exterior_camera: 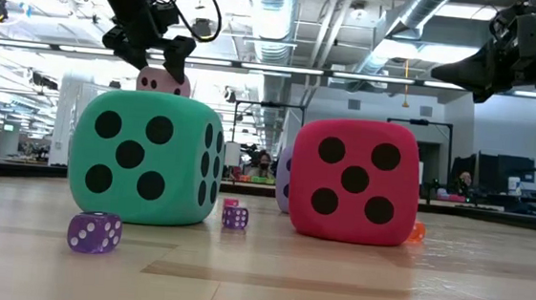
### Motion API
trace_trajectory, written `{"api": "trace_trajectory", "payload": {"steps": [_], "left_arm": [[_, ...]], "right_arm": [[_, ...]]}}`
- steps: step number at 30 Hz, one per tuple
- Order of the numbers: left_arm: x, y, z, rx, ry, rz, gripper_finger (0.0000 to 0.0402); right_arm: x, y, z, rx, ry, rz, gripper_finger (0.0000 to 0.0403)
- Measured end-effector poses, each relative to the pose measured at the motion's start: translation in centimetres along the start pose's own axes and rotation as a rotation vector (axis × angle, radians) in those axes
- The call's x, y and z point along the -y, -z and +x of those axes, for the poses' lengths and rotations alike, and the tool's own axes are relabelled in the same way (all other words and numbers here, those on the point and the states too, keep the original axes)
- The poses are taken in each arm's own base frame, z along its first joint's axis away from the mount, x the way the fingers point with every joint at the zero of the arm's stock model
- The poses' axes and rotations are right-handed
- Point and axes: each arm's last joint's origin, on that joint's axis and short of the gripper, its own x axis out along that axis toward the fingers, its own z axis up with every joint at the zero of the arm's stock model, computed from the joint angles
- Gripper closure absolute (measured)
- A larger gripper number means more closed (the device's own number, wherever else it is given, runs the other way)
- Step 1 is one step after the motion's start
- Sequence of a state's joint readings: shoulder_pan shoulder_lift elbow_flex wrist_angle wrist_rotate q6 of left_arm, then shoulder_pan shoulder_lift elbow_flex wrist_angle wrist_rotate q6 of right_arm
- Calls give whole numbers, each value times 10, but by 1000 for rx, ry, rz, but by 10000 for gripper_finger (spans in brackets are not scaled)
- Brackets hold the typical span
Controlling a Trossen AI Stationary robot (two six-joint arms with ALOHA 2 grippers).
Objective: Pick & Place Dice
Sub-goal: Put the large pink dice into the transparent container
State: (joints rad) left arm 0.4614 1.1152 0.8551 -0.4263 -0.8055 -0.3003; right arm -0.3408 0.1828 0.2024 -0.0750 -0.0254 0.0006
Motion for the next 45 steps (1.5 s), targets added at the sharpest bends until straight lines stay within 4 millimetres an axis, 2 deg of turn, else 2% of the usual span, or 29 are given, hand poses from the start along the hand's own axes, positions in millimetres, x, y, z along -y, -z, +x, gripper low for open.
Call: {"api": "trace_trajectory", "payload": {"steps": [9, 12, 17, 25, 29, 36, 45], "left_arm": [[1, 1, 0, -9, 21, 12, 2], [3, 2, 0, -40, 117, 116, 2], [6, 10, -1, -133, 276, 162, 2], [-2, 12, -4, -131, 183, 318, 3], [-2, 13, -5, -131, 178, 322, 4], [-7, 23, -6, -229, 173, 401, 4], [-7, 23, -6, -237, 168, 373, 4]], "right_arm": [[0, 0, 0, 0, 0, 0, 403], [0, 0, 0, 0, 0, 0, 403], [0, 0, 0, 0, 0, 0, 403], [0, 0, 0, 0, 0, 0, 403], [0, 0, 0, 0, 0, 0, 403], [0, 0, 0, 1, 0, 0, 403], [0, 0, 0, 1, 0, 0, 403]]}}
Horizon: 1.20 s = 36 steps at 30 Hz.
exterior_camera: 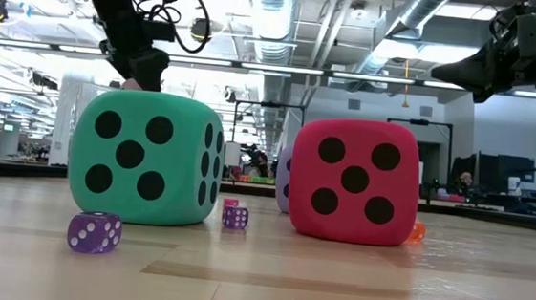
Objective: Pick & Place Dice
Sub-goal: Put the large pink dice into the transparent container
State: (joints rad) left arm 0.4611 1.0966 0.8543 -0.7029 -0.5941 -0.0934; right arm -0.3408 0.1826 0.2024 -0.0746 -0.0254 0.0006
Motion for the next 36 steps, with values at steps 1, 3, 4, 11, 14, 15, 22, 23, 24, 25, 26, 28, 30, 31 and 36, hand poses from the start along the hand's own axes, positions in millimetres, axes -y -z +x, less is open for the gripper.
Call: {"api": "trace_trajectory", "payload": {"steps": [1, 3, 4, 11, 14, 15, 22, 23, 24, 25, 26, 28, 30, 31, 36], "left_arm": [[-1, 0, 0, -2, -3, -15, 4], [-1, 0, 1, -3, -4, -19, 4], [-1, 0, 1, -2, -4, -19, 4], [-2, 0, 1, 5, -45, -13, 4], [-3, -1, 0, 7, -63, -14, 4], [-3, -1, 0, 7, -64, -13, 4], [-3, -1, 0, 7, -63, -21, 4], [-3, -1, 0, 7, -63, -21, 4], [-3, -1, 0, 8, -63, -22, 4], [-3, -1, 0, 8, -63, -22, 4], [-3, -1, 0, 8, -63, -22, 4], [-3, -1, 0, 12, -63, -25, 4], [-2, -2, 0, 24, -61, -32, 4], [-2, -3, 0, 30, -60, -29, 4], [-2, -6, 0, 54, -59, -3, 4]], "right_arm": [[0, 0, 0, 0, 0, 0, 403], [0, 0, 0, 1, 0, 0, 403], [0, 0, 0, 4, 0, 0, 403], [0, -13, 1, 136, -1, -3, 403], [0, -18, 3, 183, 0, -5, 403], [0, -19, 4, 188, 0, -5, 403], [0, -24, 19, 226, 0, -6, 403], [1, -24, 23, 229, -1, -6, 403], [1, -24, 27, 224, -1, -6, 403], [1, -23, 31, 228, 0, -6, 403], [1, -24, 35, 239, 0, -6, 403], [1, -27, 41, 283, -1, -7, 403], [1, -28, 48, 311, 0, -8, 403], [1, -28, 52, 324, 0, -8, 403], [2, -22, 69, 346, 2, -8, 403]]}}
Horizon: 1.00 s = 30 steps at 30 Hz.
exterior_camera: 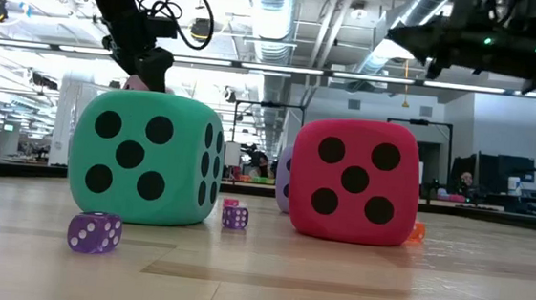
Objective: Pick & Place Dice
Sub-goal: Put the large pink dice into the transparent container
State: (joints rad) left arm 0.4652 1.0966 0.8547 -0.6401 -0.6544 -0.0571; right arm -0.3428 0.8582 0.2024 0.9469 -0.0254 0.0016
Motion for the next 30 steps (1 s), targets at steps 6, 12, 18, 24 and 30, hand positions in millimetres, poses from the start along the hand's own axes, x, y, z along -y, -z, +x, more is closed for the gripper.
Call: {"api": "trace_trajectory", "payload": {"steps": [6, 12, 18, 24, 30], "left_arm": [[0, -1, 0, 4, 0, -2, 4], [0, -1, 0, 4, 0, 54, 4], [0, -1, 0, 4, 0, 77, 4], [0, -1, 0, 4, 0, 83, 4], [0, -3, 0, 26, 3, 82, 4]], "right_arm": [[1, 11, 24, -62, 2, 56, 403], [4, 22, 60, -144, 12, 110, 403], [14, 36, 101, -203, -58, 188, 403], [24, 46, 141, -229, -154, 246, 403], [31, 53, 179, -229, -211, 254, 403]]}}
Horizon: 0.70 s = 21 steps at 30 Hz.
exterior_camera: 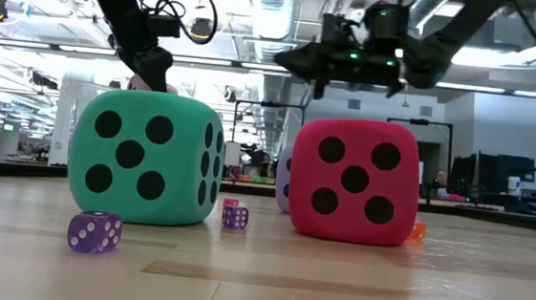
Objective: Pick & Place Dice
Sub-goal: Put the large pink dice into the transparent container
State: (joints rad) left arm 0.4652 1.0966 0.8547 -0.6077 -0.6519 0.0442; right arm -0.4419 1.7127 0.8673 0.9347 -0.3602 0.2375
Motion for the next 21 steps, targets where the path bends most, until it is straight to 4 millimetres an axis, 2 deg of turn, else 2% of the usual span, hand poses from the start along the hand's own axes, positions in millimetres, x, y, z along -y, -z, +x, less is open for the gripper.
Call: {"api": "trace_trajectory", "payload": {"steps": [8, 11, 15, 21], "left_arm": [[4, -10, -1, 102, 144, 24, 4], [4, -13, -1, 131, 173, 10, 4], [9, -14, 4, 114, 179, 19, 4], [22, -12, 22, 41, 185, 66, 4]], "right_arm": [[17, 4, 42, -111, 12, 19, 403], [20, 3, 52, -137, -3, 20, 403], [20, -5, 59, -143, -22, 11, 403], [19, -10, 60, -145, -25, -24, 403]]}}
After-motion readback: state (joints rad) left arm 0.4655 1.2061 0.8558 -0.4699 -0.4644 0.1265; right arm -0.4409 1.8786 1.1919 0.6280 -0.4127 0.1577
